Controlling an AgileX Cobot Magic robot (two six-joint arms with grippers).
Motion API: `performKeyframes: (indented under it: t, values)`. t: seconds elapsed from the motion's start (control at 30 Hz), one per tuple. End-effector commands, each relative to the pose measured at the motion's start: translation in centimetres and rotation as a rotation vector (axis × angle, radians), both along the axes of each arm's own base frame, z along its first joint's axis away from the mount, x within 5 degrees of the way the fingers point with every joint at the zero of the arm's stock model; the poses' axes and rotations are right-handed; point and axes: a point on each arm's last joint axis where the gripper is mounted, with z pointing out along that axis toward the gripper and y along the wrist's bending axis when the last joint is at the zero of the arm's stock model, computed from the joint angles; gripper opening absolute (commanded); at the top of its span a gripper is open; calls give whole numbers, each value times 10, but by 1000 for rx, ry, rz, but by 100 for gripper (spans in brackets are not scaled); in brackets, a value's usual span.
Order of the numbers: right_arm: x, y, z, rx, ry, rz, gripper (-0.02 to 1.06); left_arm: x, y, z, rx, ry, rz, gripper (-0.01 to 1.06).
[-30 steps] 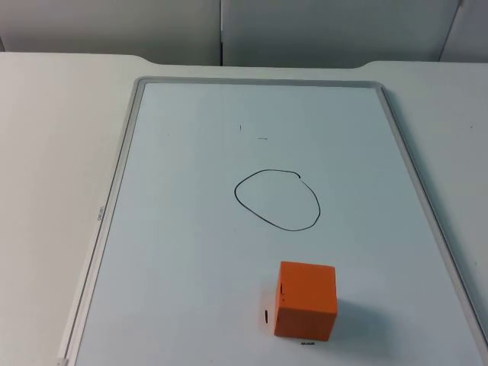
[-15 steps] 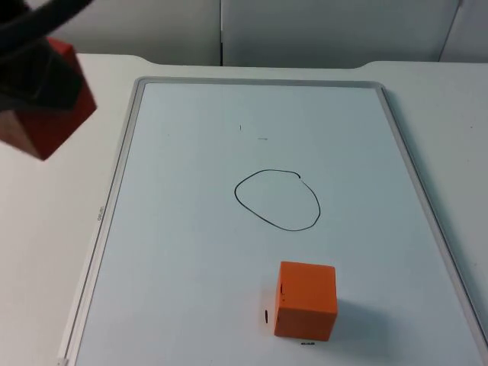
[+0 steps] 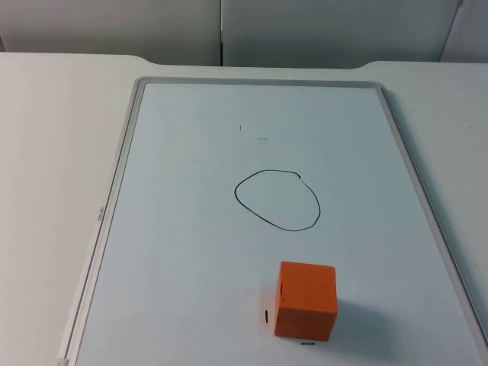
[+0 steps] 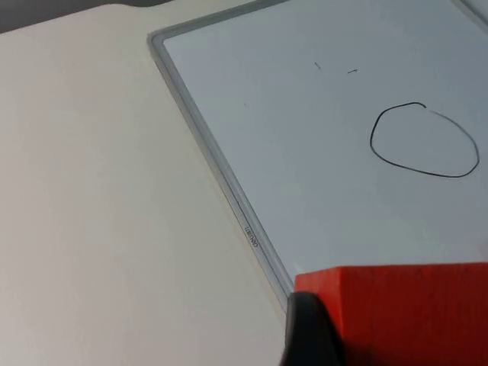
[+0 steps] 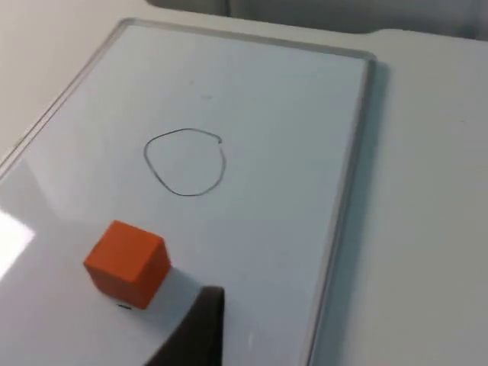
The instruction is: Pick up one cube with the left hand and another cube with the right hand. First place the cube in the right hand at the target position, then stack the cube in the left hand on top.
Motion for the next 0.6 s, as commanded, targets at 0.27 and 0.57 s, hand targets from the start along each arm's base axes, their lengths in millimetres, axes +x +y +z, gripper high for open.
performKeyframes:
  t: [0.27,0.57]
  values:
    - [70,6,50,-31,-46,179,104,0,0,1,-9,-13,7,11]
    - [158,24,79,-20,30,388,100,0,0,1,-8,-19,6,11]
